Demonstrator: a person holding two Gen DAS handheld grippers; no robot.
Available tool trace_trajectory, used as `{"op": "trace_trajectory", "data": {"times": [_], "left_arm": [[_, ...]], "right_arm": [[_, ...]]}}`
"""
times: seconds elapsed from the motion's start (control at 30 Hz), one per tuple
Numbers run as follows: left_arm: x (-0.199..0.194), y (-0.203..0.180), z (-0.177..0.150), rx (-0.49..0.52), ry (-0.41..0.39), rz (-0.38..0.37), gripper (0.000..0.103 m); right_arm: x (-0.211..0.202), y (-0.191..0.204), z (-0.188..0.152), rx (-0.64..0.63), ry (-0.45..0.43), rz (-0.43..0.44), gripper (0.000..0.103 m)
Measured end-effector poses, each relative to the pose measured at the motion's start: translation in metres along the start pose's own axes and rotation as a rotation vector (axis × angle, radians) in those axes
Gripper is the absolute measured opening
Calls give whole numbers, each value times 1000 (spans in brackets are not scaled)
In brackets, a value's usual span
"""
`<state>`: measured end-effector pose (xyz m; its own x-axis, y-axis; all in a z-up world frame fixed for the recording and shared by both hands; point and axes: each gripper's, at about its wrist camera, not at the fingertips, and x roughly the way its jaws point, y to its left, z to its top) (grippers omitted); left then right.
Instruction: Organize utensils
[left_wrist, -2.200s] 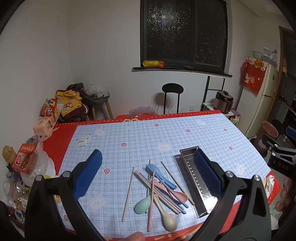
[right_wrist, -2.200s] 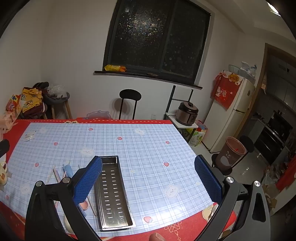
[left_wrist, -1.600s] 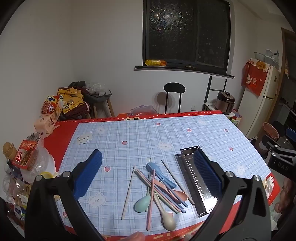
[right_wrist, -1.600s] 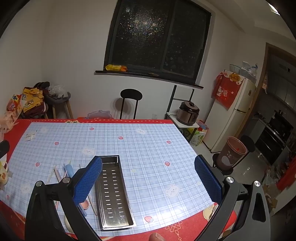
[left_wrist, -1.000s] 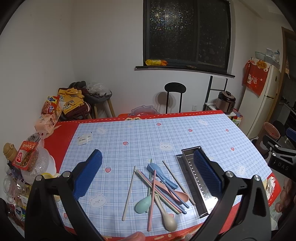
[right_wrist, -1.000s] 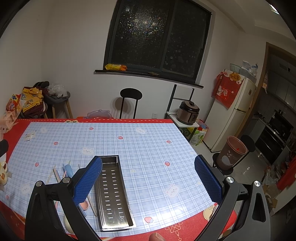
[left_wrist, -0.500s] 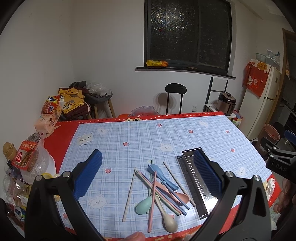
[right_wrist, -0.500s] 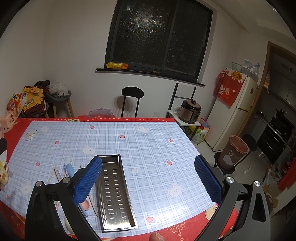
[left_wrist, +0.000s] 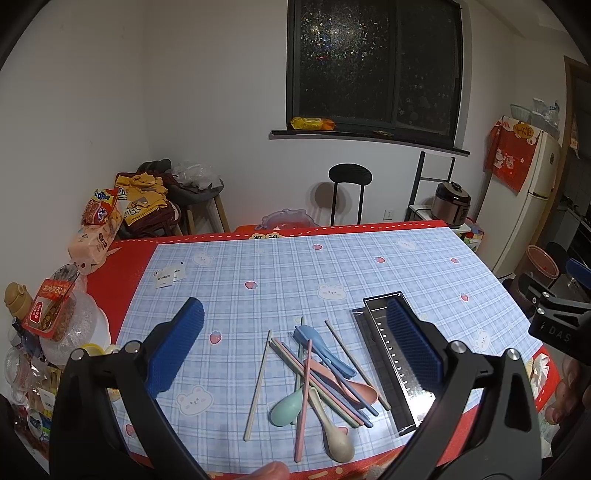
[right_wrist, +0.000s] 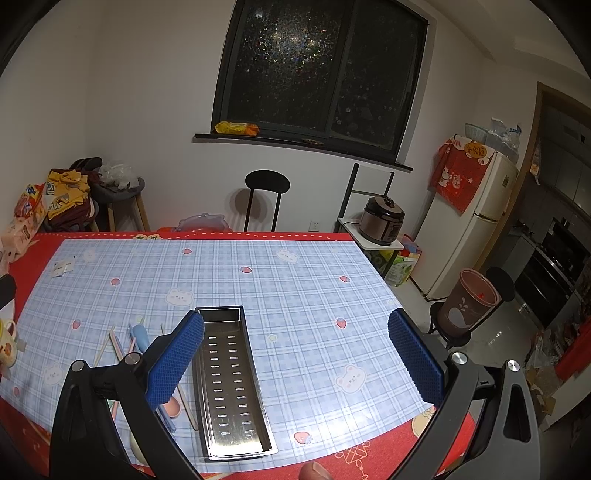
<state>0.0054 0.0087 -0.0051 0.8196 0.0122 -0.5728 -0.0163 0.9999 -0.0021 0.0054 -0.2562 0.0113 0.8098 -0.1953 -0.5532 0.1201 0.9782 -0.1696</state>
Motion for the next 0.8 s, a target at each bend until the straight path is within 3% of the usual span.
{"op": "trace_trajectory", "data": {"times": [0.8], "left_arm": [[2,2,-2,-24,12,-17,98]], "right_arm": [[3,4,-2,-5,8,12,98]]}}
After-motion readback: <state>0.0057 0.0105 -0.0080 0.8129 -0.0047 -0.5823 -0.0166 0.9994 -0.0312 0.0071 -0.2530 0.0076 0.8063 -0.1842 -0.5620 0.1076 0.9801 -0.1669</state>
